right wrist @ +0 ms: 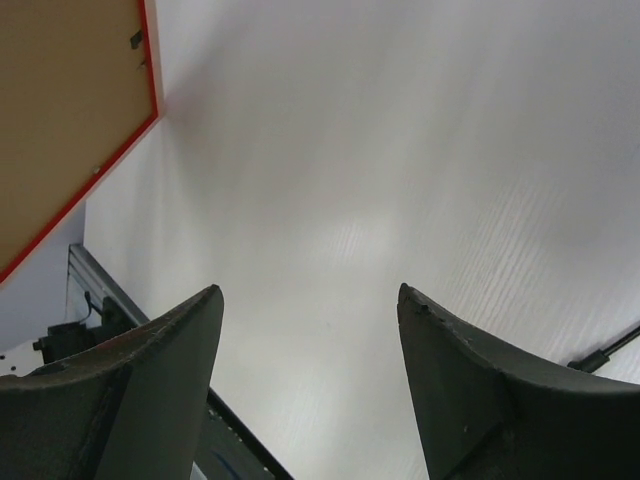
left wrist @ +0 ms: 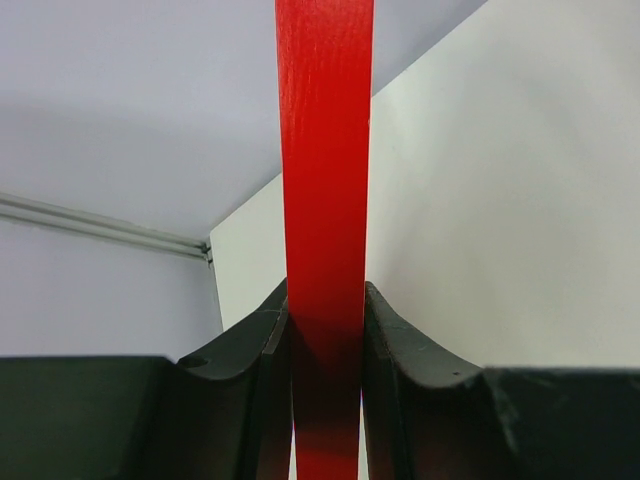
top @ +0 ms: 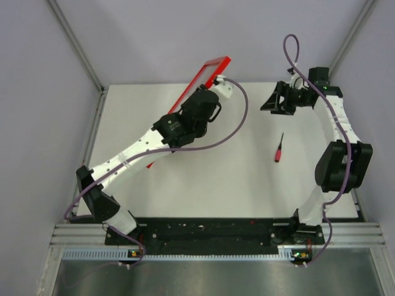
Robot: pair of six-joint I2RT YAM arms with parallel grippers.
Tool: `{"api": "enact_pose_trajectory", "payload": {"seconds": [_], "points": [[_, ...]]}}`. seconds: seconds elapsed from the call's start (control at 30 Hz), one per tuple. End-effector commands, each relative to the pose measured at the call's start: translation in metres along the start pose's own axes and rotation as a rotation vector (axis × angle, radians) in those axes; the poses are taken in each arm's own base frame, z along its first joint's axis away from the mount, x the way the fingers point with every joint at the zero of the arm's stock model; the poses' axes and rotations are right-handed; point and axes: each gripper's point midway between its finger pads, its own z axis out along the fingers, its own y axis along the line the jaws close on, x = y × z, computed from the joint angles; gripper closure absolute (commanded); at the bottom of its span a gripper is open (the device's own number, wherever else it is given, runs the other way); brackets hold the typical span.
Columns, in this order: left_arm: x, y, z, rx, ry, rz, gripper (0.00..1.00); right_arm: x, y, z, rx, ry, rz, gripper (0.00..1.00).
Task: Take the photo out of the frame
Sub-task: Turn over the photo frame at the center of the board.
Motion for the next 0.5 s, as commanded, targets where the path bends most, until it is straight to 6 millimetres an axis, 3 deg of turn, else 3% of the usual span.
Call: {"api": "enact_pose_trajectory", "payload": {"seconds": [0.0,0.27,0.47], "points": [[-0.035,0.081,-0.029,-0.191,-0.130,-0.210,1.00,-0.006,0.011,0.002,-0.098,-0.012,-0.009,0.29],[-0.046,0.115,-0.047,-0.214,-0.179,-0.261,1.00,-0.006,0.017,0.018,-0.153,0.001,-0.010,0.28],[-0.052,0.120,-0.057,-0.164,-0.204,-0.284,1.00,-0.013,0.025,0.045,-0.188,0.008,-0.035,0.27]]}}
